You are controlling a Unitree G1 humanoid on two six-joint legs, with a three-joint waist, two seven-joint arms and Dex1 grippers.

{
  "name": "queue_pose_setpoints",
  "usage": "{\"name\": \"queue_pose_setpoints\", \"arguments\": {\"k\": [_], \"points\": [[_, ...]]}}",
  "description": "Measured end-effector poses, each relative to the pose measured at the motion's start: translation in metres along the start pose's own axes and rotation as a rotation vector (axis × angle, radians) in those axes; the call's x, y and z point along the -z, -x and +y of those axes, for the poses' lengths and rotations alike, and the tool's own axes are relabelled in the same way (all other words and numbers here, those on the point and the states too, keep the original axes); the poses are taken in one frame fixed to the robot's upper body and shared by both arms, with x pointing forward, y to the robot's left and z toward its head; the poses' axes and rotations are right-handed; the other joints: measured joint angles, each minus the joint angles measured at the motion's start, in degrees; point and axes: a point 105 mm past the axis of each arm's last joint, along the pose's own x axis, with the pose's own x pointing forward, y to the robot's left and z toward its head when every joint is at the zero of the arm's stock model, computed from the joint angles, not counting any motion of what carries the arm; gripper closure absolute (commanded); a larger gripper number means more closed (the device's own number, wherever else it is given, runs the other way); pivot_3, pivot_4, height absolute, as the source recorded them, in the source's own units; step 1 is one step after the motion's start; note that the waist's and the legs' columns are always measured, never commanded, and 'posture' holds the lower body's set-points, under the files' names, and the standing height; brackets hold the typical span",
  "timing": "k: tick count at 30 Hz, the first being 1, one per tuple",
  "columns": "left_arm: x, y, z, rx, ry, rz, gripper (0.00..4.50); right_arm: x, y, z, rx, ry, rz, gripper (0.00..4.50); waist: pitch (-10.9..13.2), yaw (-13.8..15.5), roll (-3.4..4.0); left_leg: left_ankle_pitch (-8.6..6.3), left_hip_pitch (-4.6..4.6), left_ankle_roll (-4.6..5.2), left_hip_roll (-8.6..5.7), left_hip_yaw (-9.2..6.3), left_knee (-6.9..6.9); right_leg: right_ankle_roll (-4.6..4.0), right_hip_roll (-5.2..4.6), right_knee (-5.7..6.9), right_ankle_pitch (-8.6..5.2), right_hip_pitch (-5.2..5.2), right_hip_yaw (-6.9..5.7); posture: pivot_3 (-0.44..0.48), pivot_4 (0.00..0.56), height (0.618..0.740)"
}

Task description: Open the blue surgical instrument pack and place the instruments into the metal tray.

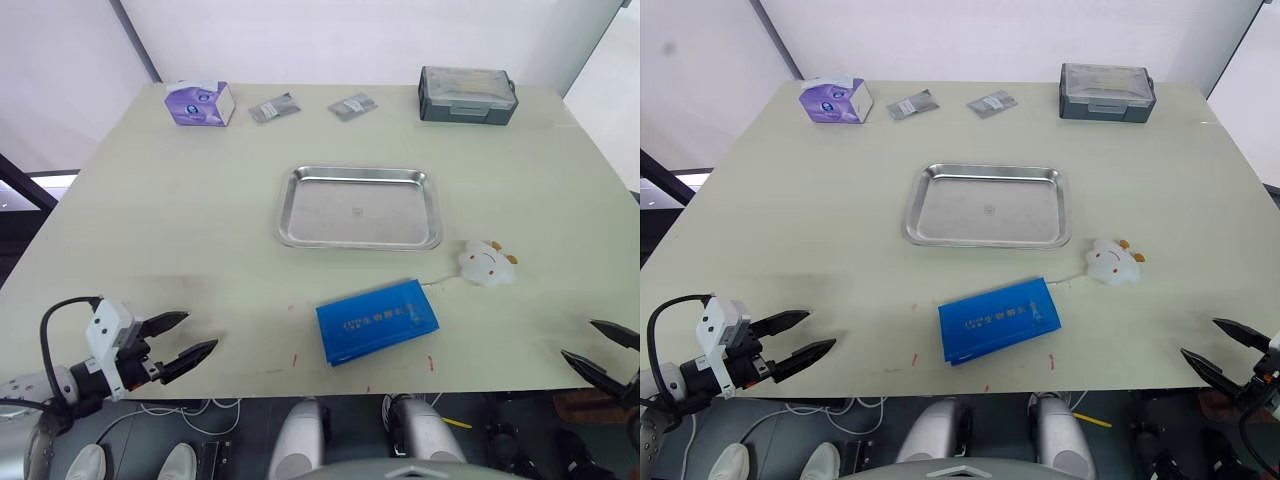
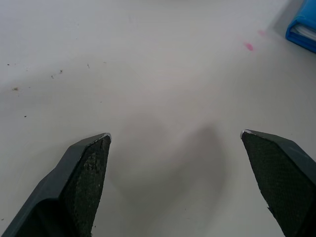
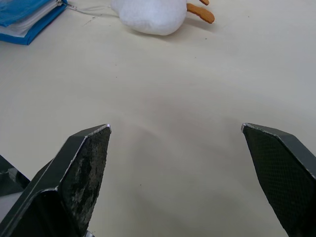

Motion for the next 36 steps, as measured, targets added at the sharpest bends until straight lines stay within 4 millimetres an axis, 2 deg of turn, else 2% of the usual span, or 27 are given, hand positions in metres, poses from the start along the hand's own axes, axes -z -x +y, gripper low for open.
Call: {"name": "queue_pose_setpoints", "arguments": {"k": [10,19,23,25,29,30,31,33,34,36], "points": [[-0.005,-0.001,0.006,0.008,-0.011,-0.021,0.00,0.004,0.005,0.002,0.024,-0.004,0.011,0.03,0.00,0.01,0.01,0.00,0.01,0.00,-0.01,0.00,0.00,0.00,0.01,0.00,0.00,0.00,0.01,0.000,0.150,0.731],[-0.010,-0.003,0.006,0.013,-0.041,-0.039,0.00,-0.007,-0.003,0.005,0.019,-0.042,-0.017,0.03,-0.01,0.03,0.01,0.00,0.00,0.00,0.00,-0.01,0.00,0.00,0.00,0.01,0.00,0.00,0.00,0.000,0.150,0.731],[-0.010,-0.007,0.004,0.039,-0.049,-0.018,0.00,-0.026,-0.019,0.019,-0.055,-0.029,-0.062,0.03,-0.02,0.02,0.04,0.00,0.00,0.00,-0.01,-0.02,-0.01,0.00,0.00,0.02,0.00,0.00,0.01,0.000,0.150,0.731],[-0.005,-0.009,-0.002,0.073,-0.075,0.017,0.00,-0.041,-0.026,0.027,-0.094,-0.009,-0.087,0.03,-0.03,0.00,0.05,0.00,0.00,0.00,-0.01,-0.01,-0.01,0.01,0.00,0.02,0.00,0.00,0.01,0.000,0.150,0.731],[-0.006,-0.019,-0.011,0.124,-0.095,0.013,0.00,-0.057,-0.043,0.043,-0.182,0.038,-0.091,0.03,-0.05,0.10,-0.01,0.00,-0.02,0.00,-0.01,-0.07,0.00,0.01,0.00,0.02,0.01,0.00,-0.04,0.000,0.150,0.731],[-0.009,-0.022,-0.014,0.139,-0.105,0.007,0.00,-0.060,-0.047,0.046,-0.200,0.044,-0.093,0.27,-0.06,0.11,-0.02,0.00,-0.02,0.00,-0.02,-0.05,0.00,0.01,-0.01,0.02,0.01,0.01,-0.02,0.000,0.150,0.731],[-0.012,-0.025,-0.017,0.159,-0.116,-0.001,0.40,-0.063,-0.052,0.050,-0.223,0.048,-0.100,0.60,-0.06,0.10,-0.01,0.00,-0.02,0.00,-0.03,-0.05,0.00,0.01,-0.01,0.02,0.01,0.01,-0.01,0.000,0.150,0.731],[-0.015,-0.027,-0.020,0.173,-0.125,-0.010,0.51,-0.065,-0.056,0.053,-0.240,0.054,-0.105,0.76,-0.06,0.09,-0.01,0.00,-0.02,0.00,-0.02,-0.06,0.00,0.01,0.00,0.02,0.01,0.01,-0.02,0.000,0.150,0.731],[-0.016,-0.028,-0.022,0.182,-0.129,-0.016,1.07,-0.066,-0.059,0.055,-0.251,0.057,-0.105,1.59,-0.06,0.08,-0.01,0.00,-0.02,0.00,-0.02,-0.06,0.00,0.01,0.00,0.02,0.01,0.00,-0.02,0.000,0.150,0.731],[-0.017,-0.032,-0.028,0.213,-0.126,-0.023,1.47,-0.066,-0.065,0.057,-0.275,0.065,-0.099,1.92,-0.06,0.08,-0.01,0.00,-0.02,0.00,-0.02,-0.07,0.00,0.01,0.00,0.02,0.01,0.00,-0.02,0.000,0.150,0.731]]}}
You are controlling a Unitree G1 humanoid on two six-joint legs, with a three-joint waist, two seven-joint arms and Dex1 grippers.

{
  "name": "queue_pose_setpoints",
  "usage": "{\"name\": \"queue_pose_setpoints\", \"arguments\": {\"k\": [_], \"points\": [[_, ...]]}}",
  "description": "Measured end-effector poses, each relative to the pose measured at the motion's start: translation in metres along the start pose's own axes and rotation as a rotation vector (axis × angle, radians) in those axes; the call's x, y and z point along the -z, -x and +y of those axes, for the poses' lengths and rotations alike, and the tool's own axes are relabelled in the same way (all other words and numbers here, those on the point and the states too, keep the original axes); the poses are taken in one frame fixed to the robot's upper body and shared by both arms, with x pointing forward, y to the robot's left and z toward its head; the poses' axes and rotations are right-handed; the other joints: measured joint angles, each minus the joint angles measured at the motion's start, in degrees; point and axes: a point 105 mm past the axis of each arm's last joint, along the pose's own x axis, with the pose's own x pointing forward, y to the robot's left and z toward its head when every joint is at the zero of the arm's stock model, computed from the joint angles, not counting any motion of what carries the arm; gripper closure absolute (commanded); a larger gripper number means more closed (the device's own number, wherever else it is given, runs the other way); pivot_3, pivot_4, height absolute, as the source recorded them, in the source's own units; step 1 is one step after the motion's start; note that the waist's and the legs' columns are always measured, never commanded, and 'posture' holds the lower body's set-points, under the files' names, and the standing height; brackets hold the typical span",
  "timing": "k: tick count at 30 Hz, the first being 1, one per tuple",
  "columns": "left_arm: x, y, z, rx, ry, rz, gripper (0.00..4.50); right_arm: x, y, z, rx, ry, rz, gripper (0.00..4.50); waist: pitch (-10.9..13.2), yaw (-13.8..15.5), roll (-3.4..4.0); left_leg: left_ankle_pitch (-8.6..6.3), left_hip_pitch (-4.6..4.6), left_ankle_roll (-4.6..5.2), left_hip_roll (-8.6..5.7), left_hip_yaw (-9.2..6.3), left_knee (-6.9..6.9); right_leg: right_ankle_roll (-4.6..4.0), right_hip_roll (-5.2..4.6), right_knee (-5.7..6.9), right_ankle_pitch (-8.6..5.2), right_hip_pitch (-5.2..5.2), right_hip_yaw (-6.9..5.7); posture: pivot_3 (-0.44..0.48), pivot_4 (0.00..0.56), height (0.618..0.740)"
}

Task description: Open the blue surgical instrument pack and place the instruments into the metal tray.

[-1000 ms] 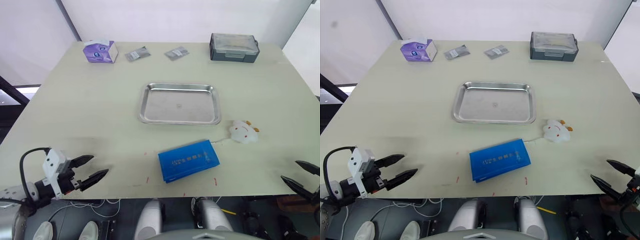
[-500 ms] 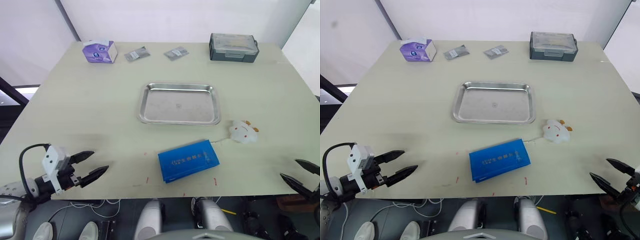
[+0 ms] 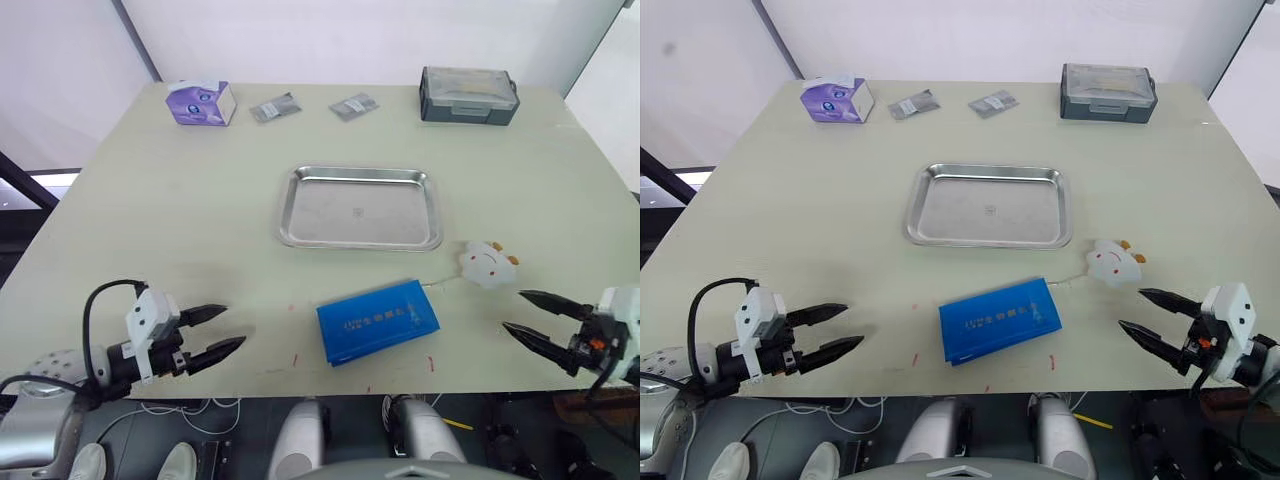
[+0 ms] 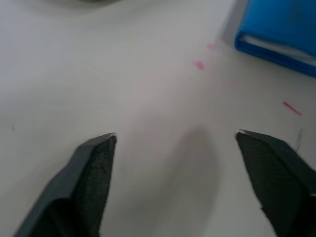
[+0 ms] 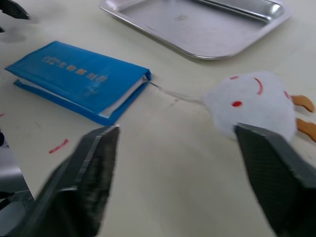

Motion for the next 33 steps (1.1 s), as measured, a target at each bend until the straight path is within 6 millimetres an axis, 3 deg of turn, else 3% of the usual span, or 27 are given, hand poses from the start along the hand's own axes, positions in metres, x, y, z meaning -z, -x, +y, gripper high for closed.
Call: {"name": "queue_pose_setpoints", "arguments": {"k": [2,3,4,5,7,15,33], "points": [[-0.001,-0.009,-0.007,0.044,0.010,-0.011,2.24,-0.001,-0.012,0.000,-0.042,0.031,0.020,2.77,0.00,-0.15,0.00,0.00,0.05,0.00,0.01,0.03,0.00,0.01,0.00,0.00,0.01,0.00,0.05,0.000,0.150,0.731],[-0.007,-0.026,-0.022,0.134,0.009,-0.043,2.68,-0.001,-0.029,0.002,-0.106,0.075,0.033,3.21,0.00,-0.15,0.00,0.00,0.04,0.00,0.00,0.04,0.01,0.01,0.01,0.00,0.01,0.01,0.04,0.000,0.150,0.731],[-0.009,-0.034,-0.031,0.182,0.010,-0.056,3.33,0.000,-0.036,0.004,-0.133,0.093,0.040,3.91,0.00,-0.11,0.00,0.00,0.03,0.00,-0.01,0.03,0.01,0.01,0.02,0.02,0.01,0.00,0.03,0.000,0.150,0.731],[-0.009,-0.037,-0.035,0.204,0.012,-0.056,3.76,0.002,-0.038,0.005,-0.143,0.100,0.048,4.30,0.00,0.01,-0.01,0.00,0.01,0.00,-0.01,-0.02,0.01,0.00,0.04,0.01,0.00,0.00,-0.01,0.000,0.150,0.731],[-0.008,-0.042,-0.040,0.239,0.020,-0.052,4.47,0.011,-0.043,0.003,-0.152,0.110,0.081,4.50,0.00,0.21,0.00,0.00,-0.05,0.00,-0.01,-0.11,0.01,-0.01,0.05,-0.02,0.00,-0.01,-0.08,0.000,0.150,0.731],[-0.011,-0.060,-0.043,0.309,-0.005,-0.048,4.47,0.026,-0.067,0.000,-0.199,0.146,0.121,4.50,0.01,-0.15,0.02,0.00,0.01,0.00,0.00,-0.05,0.03,-0.01,0.08,0.06,0.01,-0.01,0.00,0.000,0.150,0.731],[-0.013,-0.080,-0.043,0.347,0.006,-0.074,4.47,0.020,-0.109,0.017,-0.280,0.177,0.054,4.50,0.01,-0.04,0.03,0.01,-0.02,0.00,-0.01,-0.09,0.07,-0.01,0.05,0.09,0.02,0.00,-0.03,0.000,0.150,0.731]]}}
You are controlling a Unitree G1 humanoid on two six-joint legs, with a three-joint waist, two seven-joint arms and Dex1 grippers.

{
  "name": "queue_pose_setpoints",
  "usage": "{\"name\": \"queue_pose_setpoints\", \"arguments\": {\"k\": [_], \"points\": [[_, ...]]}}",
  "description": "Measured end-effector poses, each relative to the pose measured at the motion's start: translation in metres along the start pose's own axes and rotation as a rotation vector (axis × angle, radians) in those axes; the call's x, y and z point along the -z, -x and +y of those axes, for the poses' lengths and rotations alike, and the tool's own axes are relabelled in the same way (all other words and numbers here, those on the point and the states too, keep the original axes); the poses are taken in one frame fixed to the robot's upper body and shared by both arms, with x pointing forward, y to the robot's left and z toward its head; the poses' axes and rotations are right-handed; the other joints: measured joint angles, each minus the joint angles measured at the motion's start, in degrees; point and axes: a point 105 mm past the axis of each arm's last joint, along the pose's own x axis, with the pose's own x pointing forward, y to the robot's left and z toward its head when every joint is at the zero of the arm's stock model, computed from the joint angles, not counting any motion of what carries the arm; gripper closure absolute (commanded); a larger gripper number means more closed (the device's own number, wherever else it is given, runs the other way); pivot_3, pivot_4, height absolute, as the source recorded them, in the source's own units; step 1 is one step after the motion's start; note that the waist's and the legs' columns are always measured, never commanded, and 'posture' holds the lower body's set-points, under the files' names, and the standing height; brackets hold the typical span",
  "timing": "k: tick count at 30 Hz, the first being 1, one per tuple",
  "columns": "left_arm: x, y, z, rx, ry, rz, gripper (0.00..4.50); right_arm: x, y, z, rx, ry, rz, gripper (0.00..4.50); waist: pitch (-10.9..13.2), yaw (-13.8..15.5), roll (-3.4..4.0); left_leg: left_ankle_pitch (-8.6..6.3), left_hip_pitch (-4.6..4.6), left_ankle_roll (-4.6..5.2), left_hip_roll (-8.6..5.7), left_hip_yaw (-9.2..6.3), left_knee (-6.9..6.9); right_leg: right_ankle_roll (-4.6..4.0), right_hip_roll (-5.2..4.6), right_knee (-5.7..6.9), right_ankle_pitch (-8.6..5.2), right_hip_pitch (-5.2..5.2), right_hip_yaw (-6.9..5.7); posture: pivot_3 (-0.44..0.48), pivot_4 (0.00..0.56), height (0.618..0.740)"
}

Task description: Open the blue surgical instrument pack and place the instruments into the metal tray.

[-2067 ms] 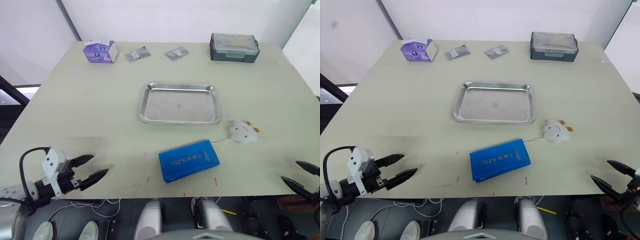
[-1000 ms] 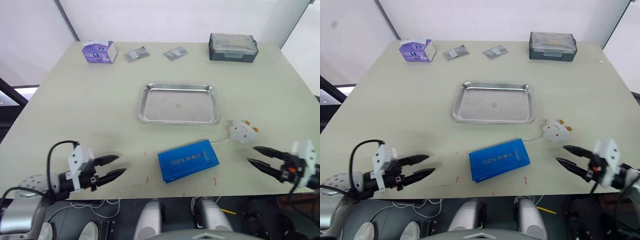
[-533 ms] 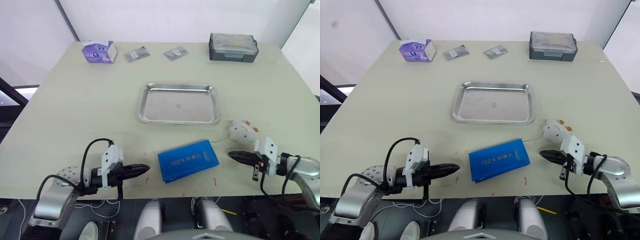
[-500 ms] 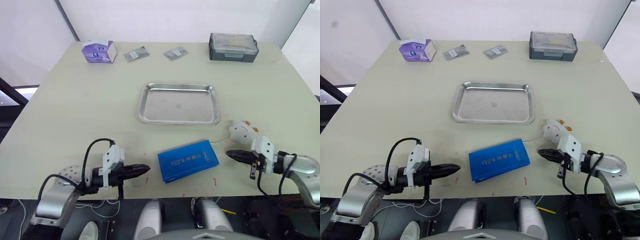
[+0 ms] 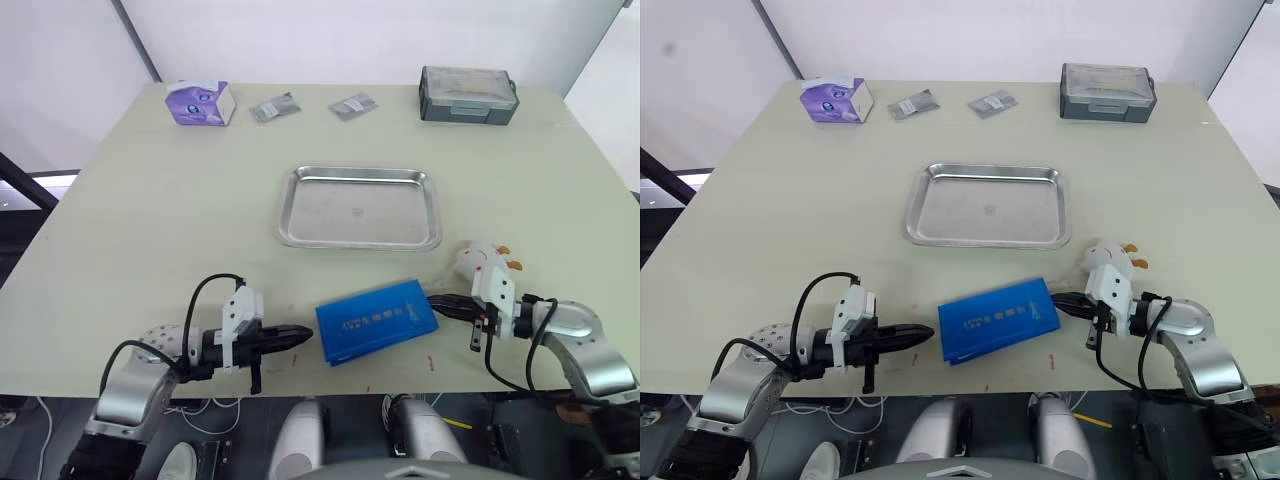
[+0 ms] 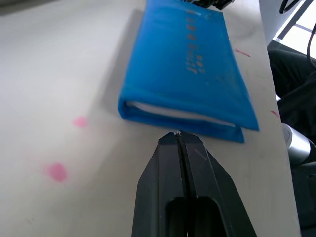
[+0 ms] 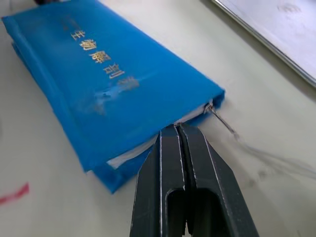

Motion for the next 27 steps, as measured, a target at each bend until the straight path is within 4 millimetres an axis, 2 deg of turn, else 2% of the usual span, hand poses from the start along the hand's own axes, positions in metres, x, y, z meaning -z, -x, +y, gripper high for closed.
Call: {"name": "queue_pose_setpoints", "arguments": {"k": [15,22,24,27], "points": [[-0.001,-0.010,0.002,0.030,0.022,-0.010,4.47,0.002,-0.006,0.004,0.000,-0.023,-0.018,4.50,0.00,0.02,0.00,0.00,0.00,0.00,0.00,-0.01,0.02,0.00,0.00,0.02,0.00,0.00,-0.01,0.000,0.150,0.731],[-0.006,-0.009,0.019,-0.005,0.014,-0.019,4.47,0.000,-0.014,0.008,-0.004,-0.028,-0.035,4.50,0.00,-0.03,0.00,0.00,0.00,0.00,0.00,-0.02,0.04,0.00,0.01,0.04,0.00,0.00,-0.01,0.000,0.150,0.731],[-0.007,-0.006,0.025,-0.019,0.006,-0.015,4.47,-0.001,-0.019,0.008,0.005,-0.023,-0.037,4.50,0.00,-0.08,0.00,0.00,0.00,0.00,0.01,-0.05,0.04,0.00,0.04,0.05,0.00,0.00,-0.03,0.000,0.150,0.731],[-0.012,0.003,0.043,-0.082,-0.019,-0.015,4.47,-0.009,-0.035,0.003,0.046,0.010,-0.050,4.50,0.00,-0.11,0.01,0.00,0.00,0.00,0.01,-0.04,0.06,-0.01,0.05,0.10,0.00,-0.03,-0.02,0.000,0.150,0.731]]}}
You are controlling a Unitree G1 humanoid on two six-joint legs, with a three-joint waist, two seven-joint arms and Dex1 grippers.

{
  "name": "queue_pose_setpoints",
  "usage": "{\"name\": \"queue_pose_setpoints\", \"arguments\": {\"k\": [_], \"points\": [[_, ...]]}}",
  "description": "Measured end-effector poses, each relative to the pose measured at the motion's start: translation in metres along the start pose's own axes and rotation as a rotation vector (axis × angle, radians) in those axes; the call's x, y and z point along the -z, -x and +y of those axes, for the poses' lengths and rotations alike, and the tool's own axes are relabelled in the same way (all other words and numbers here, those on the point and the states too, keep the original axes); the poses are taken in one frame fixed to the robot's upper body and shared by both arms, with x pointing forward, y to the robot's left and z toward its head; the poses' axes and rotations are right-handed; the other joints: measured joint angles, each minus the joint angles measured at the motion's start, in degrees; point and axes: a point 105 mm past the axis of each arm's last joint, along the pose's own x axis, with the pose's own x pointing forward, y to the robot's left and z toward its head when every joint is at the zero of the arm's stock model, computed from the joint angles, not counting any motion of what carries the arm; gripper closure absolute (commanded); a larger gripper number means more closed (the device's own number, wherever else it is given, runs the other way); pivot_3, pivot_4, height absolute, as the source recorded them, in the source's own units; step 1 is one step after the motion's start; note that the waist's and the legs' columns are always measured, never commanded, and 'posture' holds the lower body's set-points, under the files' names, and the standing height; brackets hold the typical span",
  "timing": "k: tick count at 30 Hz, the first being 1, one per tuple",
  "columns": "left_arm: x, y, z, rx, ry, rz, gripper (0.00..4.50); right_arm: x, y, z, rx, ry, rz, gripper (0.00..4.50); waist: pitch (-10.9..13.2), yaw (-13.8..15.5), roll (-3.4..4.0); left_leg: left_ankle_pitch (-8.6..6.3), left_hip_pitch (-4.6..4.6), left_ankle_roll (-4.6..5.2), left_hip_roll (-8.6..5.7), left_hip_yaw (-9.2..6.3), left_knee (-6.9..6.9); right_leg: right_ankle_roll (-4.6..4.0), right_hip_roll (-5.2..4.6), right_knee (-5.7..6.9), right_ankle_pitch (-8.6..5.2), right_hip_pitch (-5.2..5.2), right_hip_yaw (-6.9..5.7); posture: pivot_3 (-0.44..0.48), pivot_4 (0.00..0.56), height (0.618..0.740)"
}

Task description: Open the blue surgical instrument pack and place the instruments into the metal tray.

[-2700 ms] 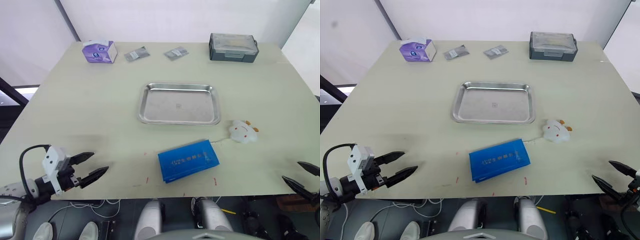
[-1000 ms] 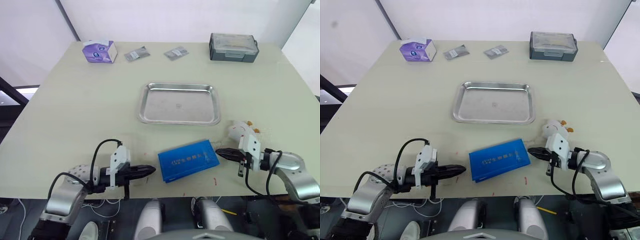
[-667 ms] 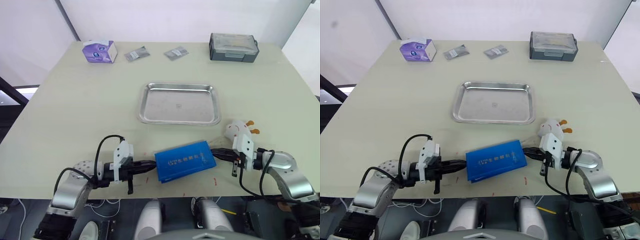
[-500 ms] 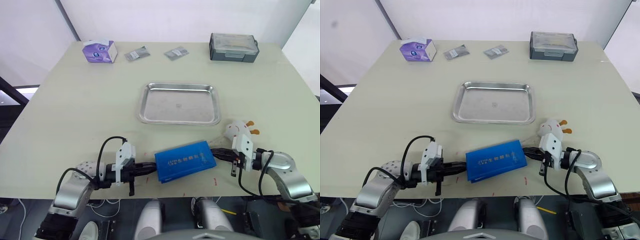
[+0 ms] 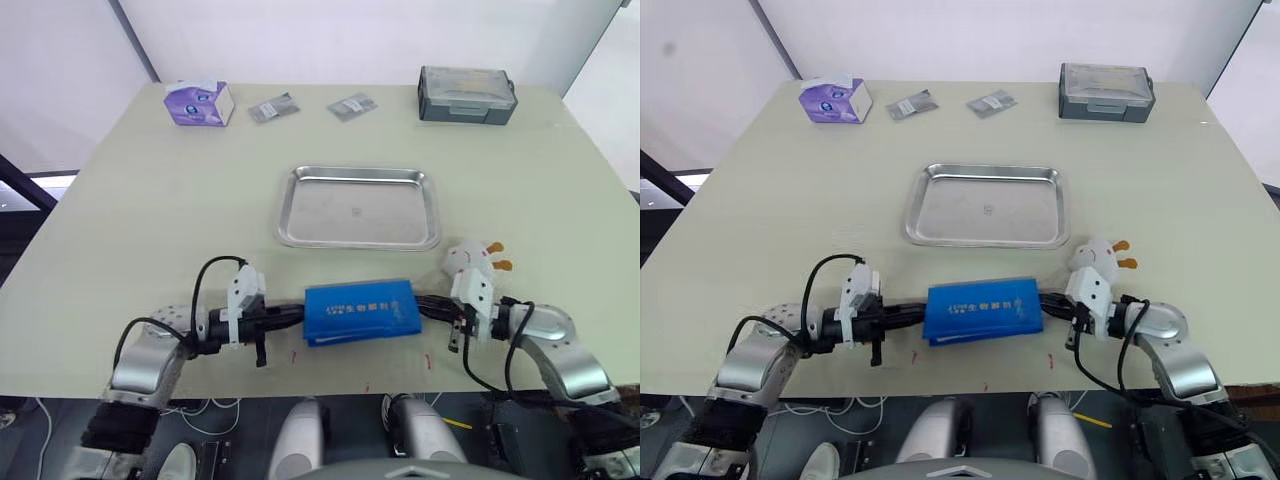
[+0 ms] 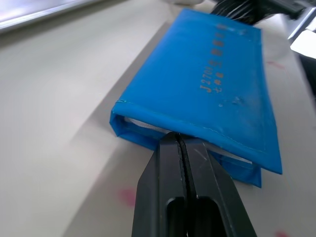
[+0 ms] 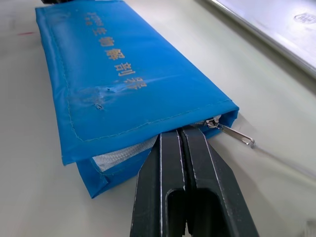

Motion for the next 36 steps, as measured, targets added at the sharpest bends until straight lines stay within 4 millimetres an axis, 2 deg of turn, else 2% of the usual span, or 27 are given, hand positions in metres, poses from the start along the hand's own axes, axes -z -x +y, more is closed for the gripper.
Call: {"name": "queue_pose_setpoints", "arguments": {"k": [6,12,15,19,23,26,27,28,29,30,31,33,35,36], "points": [[-0.007,0.004,0.021,-0.072,-0.043,-0.008,4.47,-0.006,-0.014,-0.008,0.038,0.033,-0.002,4.50,0.00,0.12,-0.01,0.00,-0.08,0.00,-0.02,0.00,0.08,0.00,-0.04,-0.03,0.00,-0.01,-0.04,0.000,0.150,0.731],[-0.005,0.005,0.024,-0.086,-0.057,-0.007,4.47,-0.004,-0.015,-0.008,0.042,0.033,0.007,4.50,0.00,0.10,0.00,0.00,-0.09,0.00,-0.01,-0.01,0.09,0.00,-0.04,-0.02,0.00,-0.01,-0.05,0.000,0.150,0.731],[-0.004,0.006,0.024,-0.085,-0.058,-0.002,4.47,0.001,-0.011,-0.007,0.040,0.032,0.028,4.50,0.00,0.10,0.00,0.00,-0.09,0.00,-0.02,0.00,0.09,0.01,-0.05,-0.02,0.00,-0.01,-0.04,0.000,0.150,0.731],[0.002,0.017,0.019,-0.071,-0.028,0.020,4.47,0.008,0.011,-0.005,0.039,0.030,0.075,4.50,0.00,0.11,-0.01,0.00,-0.09,0.00,-0.01,-0.01,0.10,0.01,-0.06,-0.02,0.00,-0.01,-0.05,0.000,0.150,0.731],[0.002,0.021,0.019,-0.067,-0.037,0.023,4.47,0.004,0.022,0.000,0.033,0.019,0.071,4.50,0.00,0.07,0.00,0.00,-0.09,0.00,-0.01,-0.02,0.10,0.00,-0.04,-0.01,0.00,-0.01,-0.04,0.000,0.150,0.731],[0.002,0.031,0.019,-0.087,-0.055,0.018,4.47,0.005,0.031,0.003,0.027,0.019,0.084,4.50,0.01,0.04,-0.01,0.00,-0.11,0.00,0.01,-0.02,0.10,0.01,-0.04,-0.05,0.00,-0.02,-0.04,0.000,0.150,0.731],[0.003,0.043,0.018,-0.099,-0.065,0.023,4.50,0.007,0.039,0.004,0.031,0.019,0.088,3.92,0.01,0.01,-0.01,0.00,-0.11,0.01,0.01,-0.01,0.10,0.00,-0.04,-0.05,0.00,-0.02,-0.05,0.000,0.150,0.731],[0.003,0.049,0.017,-0.102,-0.069,0.023,4.50,0.006,0.043,0.004,0.033,0.022,0.079,3.54,0.01,0.05,-0.01,0.00,-0.10,0.00,0.02,-0.01,0.10,0.00,-0.05,-0.04,0.00,-0.01,-0.05,0.000,0.150,0.731],[0.001,0.053,0.016,-0.100,-0.075,0.021,4.50,0.004,0.044,0.005,0.029,0.030,0.065,3.38,0.01,0.07,-0.02,0.00,-0.10,0.01,0.02,-0.02,0.10,0.00,-0.05,-0.04,0.00,-0.01,-0.07,0.000,0.150,0.731],[-0.003,0.060,0.014,-0.089,-0.090,0.023,4.50,-0.001,0.045,0.009,0.008,0.056,0.032,2.74,0.01,0.07,-0.02,0.00,-0.10,0.01,0.02,-0.02,0.10,0.00,-0.04,-0.04,0.00,-0.01,-0.07,0.000,0.150,0.731],[-0.008,0.063,0.013,-0.077,-0.107,0.020,4.50,-0.006,0.044,0.011,-0.010,0.085,0.005,2.40,0.02,0.08,-0.02,0.00,-0.10,0.01,0.02,-0.02,0.10,0.01,-0.04,-0.03,0.00,-0.01,-0.07,0.000,0.150,0.731],[-0.019,0.066,0.011,-0.050,-0.143,0.003,3.95,-0.015,0.042,0.013,-0.035,0.171,-0.033,1.38,0.01,0.12,-0.02,-0.01,-0.10,0.00,0.01,0.00,0.11,0.01,-0.05,-0.04,0.00,0.00,-0.06,0.000,0.150,0.731],[-0.029,0.063,0.004,0.002,-0.173,-0.013,3.09,-0.019,0.040,0.014,-0.058,0.255,-0.045,0.25,0.01,0.15,-0.02,0.00,-0.10,0.00,0.00,0.02,0.12,0.02,-0.06,-0.06,0.00,0.00,-0.05,0.000,0.150,0.731],[-0.034,0.060,-0.002,0.036,-0.193,-0.021,2.64,-0.019,0.037,0.016,-0.079,0.300,-0.048,0.00,0.01,0.14,-0.02,0.00,-0.10,0.00,0.00,0.01,0.12,0.02,-0.06,-0.07,0.00,0.00,-0.06,0.000,0.150,0.731]]}}
